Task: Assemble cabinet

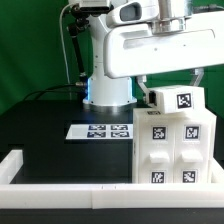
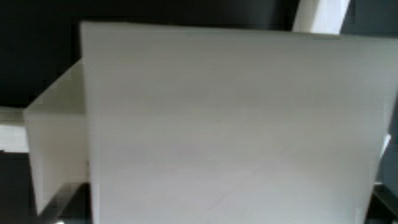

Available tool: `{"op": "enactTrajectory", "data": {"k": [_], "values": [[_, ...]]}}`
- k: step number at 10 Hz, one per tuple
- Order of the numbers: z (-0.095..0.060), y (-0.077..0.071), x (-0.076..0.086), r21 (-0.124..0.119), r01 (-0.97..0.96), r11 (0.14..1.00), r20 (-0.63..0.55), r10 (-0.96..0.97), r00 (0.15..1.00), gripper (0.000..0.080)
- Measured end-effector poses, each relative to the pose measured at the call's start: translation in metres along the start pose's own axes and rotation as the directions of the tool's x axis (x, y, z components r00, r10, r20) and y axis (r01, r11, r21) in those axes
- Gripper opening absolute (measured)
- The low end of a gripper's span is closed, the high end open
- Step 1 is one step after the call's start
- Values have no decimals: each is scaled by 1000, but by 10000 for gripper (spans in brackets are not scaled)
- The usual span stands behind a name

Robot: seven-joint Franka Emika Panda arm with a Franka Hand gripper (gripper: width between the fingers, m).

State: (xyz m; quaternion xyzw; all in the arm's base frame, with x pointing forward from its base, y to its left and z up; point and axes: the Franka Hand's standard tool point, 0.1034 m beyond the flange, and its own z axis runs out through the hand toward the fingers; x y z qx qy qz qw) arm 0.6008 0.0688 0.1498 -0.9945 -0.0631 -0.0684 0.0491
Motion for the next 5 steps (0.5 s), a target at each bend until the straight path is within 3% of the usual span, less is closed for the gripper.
{"op": "enactTrajectory", "data": {"k": [5], "values": [[0, 0, 1, -2, -1, 1000, -9, 1, 1000, 563]]}}
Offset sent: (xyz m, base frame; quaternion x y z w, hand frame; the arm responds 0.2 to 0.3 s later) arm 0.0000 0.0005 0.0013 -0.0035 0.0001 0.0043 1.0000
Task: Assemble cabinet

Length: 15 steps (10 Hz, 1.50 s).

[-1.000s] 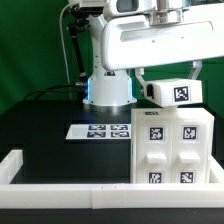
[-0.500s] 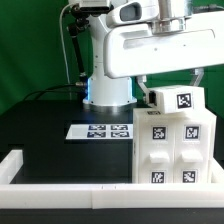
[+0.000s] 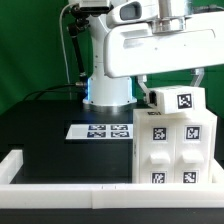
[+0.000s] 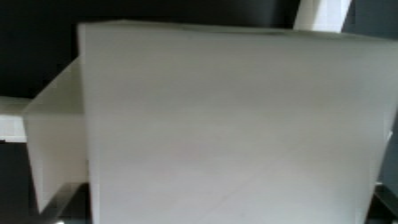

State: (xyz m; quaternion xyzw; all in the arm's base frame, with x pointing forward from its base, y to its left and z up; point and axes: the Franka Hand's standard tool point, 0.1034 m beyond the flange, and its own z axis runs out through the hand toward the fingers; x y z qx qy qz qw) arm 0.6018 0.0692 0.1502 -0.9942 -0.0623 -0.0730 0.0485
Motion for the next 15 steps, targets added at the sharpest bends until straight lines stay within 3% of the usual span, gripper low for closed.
{"op": "enactTrajectory", "data": {"k": [5, 9, 13, 15], "values": [[0, 0, 0, 1, -28, 1000, 0, 28, 1000, 563], [0, -2, 1, 8, -324, 946, -1, 324, 946, 563], [1, -8, 2, 19, -610, 792, -14, 610, 792, 563], [1, -10, 3, 31, -745, 667, -16, 745, 667, 563]]}}
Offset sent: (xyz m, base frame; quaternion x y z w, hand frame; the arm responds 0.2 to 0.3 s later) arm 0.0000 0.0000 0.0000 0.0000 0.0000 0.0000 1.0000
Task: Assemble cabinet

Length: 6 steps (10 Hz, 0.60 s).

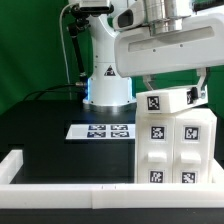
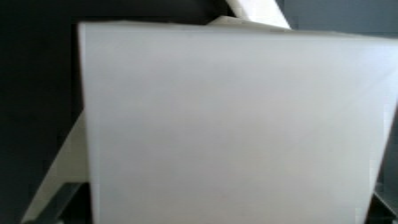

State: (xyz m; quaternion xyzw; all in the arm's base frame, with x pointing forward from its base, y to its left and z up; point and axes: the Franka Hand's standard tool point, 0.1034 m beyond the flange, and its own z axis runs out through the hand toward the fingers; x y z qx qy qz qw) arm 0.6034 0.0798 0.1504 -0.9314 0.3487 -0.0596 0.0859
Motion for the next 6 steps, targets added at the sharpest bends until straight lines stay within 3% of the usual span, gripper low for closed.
{"op": "enactTrajectory", "data": {"k": [3, 6], "values": [[0, -2, 0, 20, -204, 979, 5, 204, 979, 563], [0, -4, -2, 33, -427, 904, 36, 426, 904, 563]]}}
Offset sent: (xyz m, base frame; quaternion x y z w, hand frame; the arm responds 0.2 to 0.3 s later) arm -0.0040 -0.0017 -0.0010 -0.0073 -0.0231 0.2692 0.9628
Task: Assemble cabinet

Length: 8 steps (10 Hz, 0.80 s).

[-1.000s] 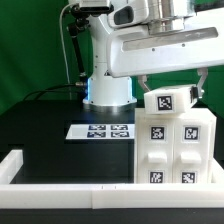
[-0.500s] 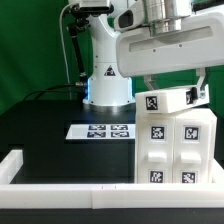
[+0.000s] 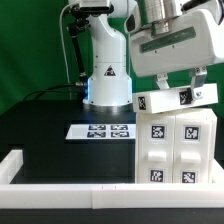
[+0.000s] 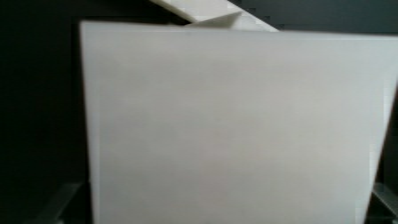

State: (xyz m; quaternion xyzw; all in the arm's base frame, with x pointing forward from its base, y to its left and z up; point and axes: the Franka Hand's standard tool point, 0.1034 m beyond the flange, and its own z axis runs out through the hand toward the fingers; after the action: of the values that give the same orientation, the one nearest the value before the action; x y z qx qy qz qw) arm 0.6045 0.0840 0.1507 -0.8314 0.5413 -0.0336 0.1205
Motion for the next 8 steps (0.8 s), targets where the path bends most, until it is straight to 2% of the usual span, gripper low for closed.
{"op": "enactTrajectory", "data": {"k": [1, 2, 4, 7, 8], "values": [[1, -1, -1, 9, -105, 994, 7, 105, 994, 563], [1, -1, -2, 9, -125, 992, 8, 125, 992, 563], [1, -2, -6, 10, -281, 960, 23, 281, 959, 563], [2, -2, -7, 3, -489, 873, 38, 488, 872, 563], [3, 0, -8, -7, -551, 834, 45, 551, 833, 563]]}}
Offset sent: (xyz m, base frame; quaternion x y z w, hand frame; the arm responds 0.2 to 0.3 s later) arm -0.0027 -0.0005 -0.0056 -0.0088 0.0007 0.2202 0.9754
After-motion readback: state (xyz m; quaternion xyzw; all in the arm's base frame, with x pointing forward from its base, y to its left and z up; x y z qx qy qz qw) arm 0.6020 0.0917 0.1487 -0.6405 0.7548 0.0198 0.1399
